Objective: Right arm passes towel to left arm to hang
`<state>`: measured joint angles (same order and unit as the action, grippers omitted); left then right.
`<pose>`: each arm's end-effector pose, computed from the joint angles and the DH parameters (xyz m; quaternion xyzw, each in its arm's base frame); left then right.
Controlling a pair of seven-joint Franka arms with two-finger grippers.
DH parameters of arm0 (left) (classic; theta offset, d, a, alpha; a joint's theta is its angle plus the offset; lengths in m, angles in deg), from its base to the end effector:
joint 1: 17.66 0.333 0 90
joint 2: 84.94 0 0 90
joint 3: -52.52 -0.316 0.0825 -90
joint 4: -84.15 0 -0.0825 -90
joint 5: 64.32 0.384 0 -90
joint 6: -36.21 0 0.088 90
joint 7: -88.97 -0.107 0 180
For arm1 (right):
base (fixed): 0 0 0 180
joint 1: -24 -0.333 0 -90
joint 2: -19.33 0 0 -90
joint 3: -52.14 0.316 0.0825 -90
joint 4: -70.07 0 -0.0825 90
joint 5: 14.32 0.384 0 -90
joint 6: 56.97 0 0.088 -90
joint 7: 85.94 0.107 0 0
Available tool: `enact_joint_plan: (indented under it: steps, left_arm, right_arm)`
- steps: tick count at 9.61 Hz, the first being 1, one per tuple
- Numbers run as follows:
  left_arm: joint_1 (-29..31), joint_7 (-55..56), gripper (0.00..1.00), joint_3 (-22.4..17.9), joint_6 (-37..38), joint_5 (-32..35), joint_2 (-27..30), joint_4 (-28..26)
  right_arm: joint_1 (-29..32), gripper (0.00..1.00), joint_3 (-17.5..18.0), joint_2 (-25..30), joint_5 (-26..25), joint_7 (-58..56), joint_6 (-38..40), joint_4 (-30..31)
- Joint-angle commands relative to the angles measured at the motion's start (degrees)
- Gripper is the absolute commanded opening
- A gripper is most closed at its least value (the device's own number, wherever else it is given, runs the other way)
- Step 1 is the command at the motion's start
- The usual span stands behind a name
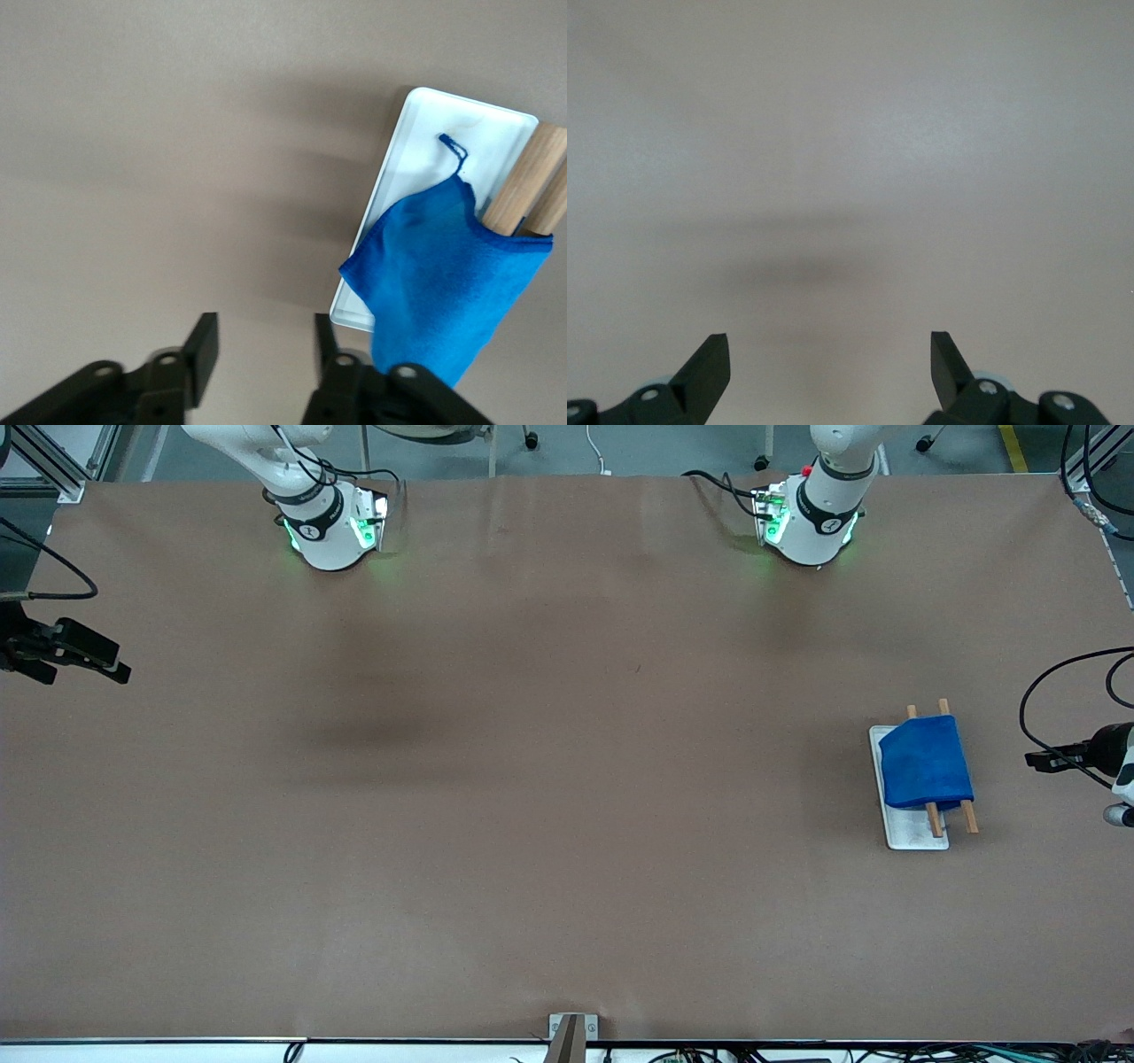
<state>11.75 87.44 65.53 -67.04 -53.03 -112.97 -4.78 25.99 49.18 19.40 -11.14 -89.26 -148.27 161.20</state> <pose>0.6239 0.2211 0.3545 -0.9877 -0.1022 0.1167 0.0207 0.5545 -0.0422 0.6180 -0.9995 0.0148 -0.0041 0.0275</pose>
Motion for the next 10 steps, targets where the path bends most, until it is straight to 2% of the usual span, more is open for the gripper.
enact_joint_plan:
  steps: [1,3,5,8,10]
  left_arm:
    - [0.2,-4.2,1.0,0.2,-0.5,0.9,-0.7,0.9]
    - [0.0,-7.9,1.0,0.2,-0.5,0.8,-1.8,5.5]
    - [-0.2,-8.9,1.0,1.1,1.6,0.4,0.7,6.4]
    - [-0.4,-7.0,1.0,9.4,9.5,-0.4,6.4,9.7]
    - [-0.3,-2.6,1.0,14.3,10.4,-0.6,12.5,9.6]
  right_arm:
    - [0.5,1.0,0.5,0.6,-0.9,0.2,-0.1,0.7]
    - [0.5,1.0,0.5,0.6,-0.9,0.2,-0.2,0.7]
    - [0.5,1.0,0.5,0.6,-0.9,0.2,-0.1,0.7]
    - [0.6,1.0,0.5,0.5,-0.9,0.2,-0.2,0.7]
    - [0.6,1.0,0.5,0.5,-0.9,0.2,-0.2,0.7]
